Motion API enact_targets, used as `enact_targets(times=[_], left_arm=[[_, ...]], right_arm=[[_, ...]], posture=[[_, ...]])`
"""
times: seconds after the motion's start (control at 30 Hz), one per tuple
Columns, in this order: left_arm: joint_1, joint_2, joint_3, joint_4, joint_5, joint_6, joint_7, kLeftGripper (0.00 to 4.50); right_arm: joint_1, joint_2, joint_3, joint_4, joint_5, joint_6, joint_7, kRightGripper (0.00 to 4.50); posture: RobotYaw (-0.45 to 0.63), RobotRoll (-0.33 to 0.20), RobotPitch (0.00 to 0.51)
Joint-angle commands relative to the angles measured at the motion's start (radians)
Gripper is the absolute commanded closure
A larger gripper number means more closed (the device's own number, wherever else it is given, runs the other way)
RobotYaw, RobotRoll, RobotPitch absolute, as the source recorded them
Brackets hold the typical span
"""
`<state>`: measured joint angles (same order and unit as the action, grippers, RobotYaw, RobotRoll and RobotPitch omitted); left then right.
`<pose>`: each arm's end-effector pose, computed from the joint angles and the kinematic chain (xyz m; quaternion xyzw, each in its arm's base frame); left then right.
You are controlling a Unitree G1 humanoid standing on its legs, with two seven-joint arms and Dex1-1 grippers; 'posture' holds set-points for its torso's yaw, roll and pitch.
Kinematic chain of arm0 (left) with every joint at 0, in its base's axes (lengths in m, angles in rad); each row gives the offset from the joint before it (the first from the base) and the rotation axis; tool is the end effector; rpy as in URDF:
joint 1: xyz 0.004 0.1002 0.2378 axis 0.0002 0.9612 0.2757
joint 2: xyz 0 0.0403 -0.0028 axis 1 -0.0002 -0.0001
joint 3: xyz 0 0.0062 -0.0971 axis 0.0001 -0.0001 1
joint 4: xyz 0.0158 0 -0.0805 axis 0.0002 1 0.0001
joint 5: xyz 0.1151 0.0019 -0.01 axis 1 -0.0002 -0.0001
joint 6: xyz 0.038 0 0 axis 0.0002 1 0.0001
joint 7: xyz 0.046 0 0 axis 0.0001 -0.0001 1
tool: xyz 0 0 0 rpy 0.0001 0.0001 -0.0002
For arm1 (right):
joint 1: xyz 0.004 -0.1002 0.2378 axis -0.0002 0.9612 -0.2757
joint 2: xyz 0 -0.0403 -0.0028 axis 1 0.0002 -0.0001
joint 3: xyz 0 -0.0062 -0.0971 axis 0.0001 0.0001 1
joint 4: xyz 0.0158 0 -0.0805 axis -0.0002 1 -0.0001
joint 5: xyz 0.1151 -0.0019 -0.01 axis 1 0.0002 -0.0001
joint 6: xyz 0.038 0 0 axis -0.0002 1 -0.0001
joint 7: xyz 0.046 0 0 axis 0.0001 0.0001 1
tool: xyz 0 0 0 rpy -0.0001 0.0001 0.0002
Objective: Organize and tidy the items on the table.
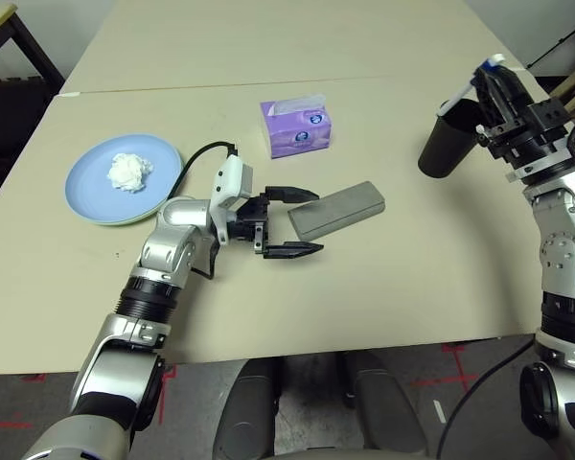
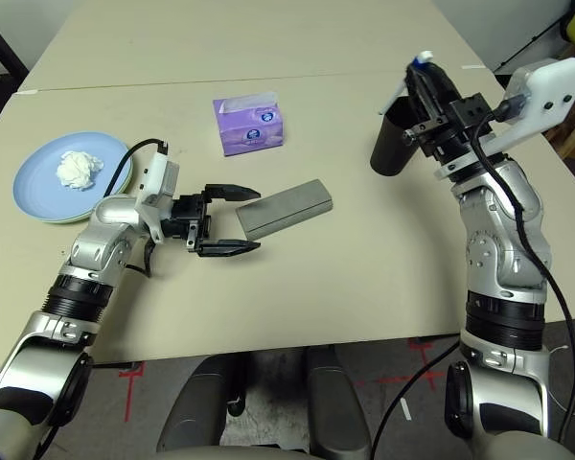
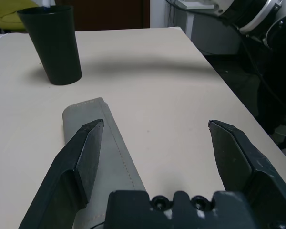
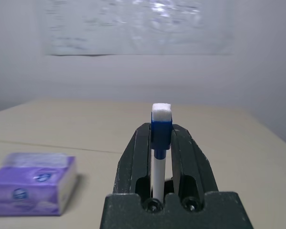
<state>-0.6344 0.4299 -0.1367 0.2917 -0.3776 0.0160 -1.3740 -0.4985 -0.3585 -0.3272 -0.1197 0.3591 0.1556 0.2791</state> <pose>0.3201 0.1777 0.1673 0.1268 -0.0758 -0.6861 0.7123 0.2679 -0.2374 0.2160 -0.0034 -0.2713 0.0741 0.9596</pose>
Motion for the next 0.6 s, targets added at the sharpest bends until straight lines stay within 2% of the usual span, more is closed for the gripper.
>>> enact_targets(times=[0.03,0.37,0.47,0.5,0.6], left_arm=[[-0.003,-0.005,-0.01,0.008,0.011,-0.01,-0.011,0.0],[0.003,0.001,-0.007,0.001,0.011,-0.008,-0.01,0.0],[0.002,0.001,-0.007,0.003,0.011,-0.008,-0.009,0.0],[0.001,0.001,-0.007,0.003,0.011,-0.007,-0.009,0.0],[0.002,0.0,-0.008,0.002,0.012,-0.008,-0.009,0.0]], right_arm=[[0.001,0.019,0.008,-0.021,-0.028,-0.027,-0.048,4.08],[-0.014,0.026,0.024,0.005,-0.065,0.004,-0.122,4.08],[-0.009,0.023,0.032,0.01,-0.063,0.065,-0.136,4.08],[-0.008,0.025,0.033,0.008,-0.06,0.075,-0.138,3.35],[-0.005,0.028,0.031,-0.002,-0.061,0.095,-0.153,2.35]], posture=[[-0.02,0.0,0.186],[-0.01,0.0,0.182],[-0.01,0.0,0.181],[-0.01,0.0,0.181],[-0.01,0.0,0.179]])
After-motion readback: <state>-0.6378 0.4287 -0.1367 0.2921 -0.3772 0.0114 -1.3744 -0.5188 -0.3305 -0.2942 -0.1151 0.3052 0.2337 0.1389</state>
